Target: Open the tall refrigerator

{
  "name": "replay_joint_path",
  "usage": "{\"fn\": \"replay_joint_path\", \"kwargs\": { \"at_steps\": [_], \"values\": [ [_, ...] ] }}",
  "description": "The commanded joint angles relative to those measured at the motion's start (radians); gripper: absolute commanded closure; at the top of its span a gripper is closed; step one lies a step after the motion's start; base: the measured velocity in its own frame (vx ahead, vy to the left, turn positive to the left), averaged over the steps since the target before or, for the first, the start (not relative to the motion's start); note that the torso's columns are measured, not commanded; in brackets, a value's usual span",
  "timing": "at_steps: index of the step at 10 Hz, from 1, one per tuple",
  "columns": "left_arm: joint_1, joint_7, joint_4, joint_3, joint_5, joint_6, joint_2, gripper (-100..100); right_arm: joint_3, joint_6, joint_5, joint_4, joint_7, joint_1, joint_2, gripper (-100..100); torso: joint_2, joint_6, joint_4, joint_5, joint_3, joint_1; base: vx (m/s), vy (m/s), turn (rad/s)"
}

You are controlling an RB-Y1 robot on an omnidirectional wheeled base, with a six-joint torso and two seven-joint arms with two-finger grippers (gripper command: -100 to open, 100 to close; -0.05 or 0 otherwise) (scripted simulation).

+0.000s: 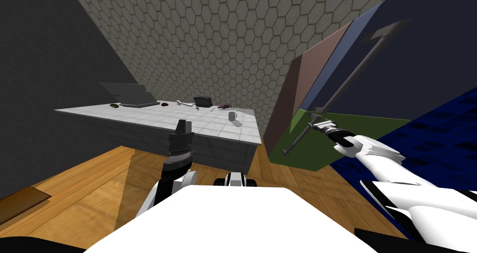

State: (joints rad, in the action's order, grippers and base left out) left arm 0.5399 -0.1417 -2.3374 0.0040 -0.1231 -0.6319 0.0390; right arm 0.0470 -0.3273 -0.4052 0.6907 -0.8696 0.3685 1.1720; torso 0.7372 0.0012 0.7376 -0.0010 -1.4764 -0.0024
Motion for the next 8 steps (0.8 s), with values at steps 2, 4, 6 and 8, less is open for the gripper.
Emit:
{"fn": "replay_joint_path", "kwargs": {
  "at_steps": [2,4,6,8],
  "values": [
    [0.0,0.0,0.0,0.0,0.0,0.0,0.0,0,0.035,0.065,-0.11,0.032,0.055,0.051,-0.04,-100,-0.001,0.001,0.0,0.0,0.0,-0.001,-0.04,-0.037,0.002],
    [0.0,0.0,0.0,0.0,0.0,0.0,0.0,0,0.031,0.048,-0.123,0.015,0.046,0.057,-0.042,-100,0.0,0.001,0.001,0.001,0.0,-0.001,-0.027,-0.019,0.011],
    [0.0,0.0,0.0,0.0,0.0,0.0,0.0,0,0.0,-0.001,-0.055,-0.013,0.001,0.013,-0.003,100,-0.002,0.004,0.001,0.002,-0.001,0.0,0.042,0.058,0.013],
    [0.0,0.0,0.0,0.0,0.0,0.0,0.0,0,-0.018,-0.034,0.008,-0.035,-0.027,-0.006,0.016,100,-0.002,0.003,-0.002,0.002,-0.001,-0.001,0.068,0.046,-0.02]
  ]
}}
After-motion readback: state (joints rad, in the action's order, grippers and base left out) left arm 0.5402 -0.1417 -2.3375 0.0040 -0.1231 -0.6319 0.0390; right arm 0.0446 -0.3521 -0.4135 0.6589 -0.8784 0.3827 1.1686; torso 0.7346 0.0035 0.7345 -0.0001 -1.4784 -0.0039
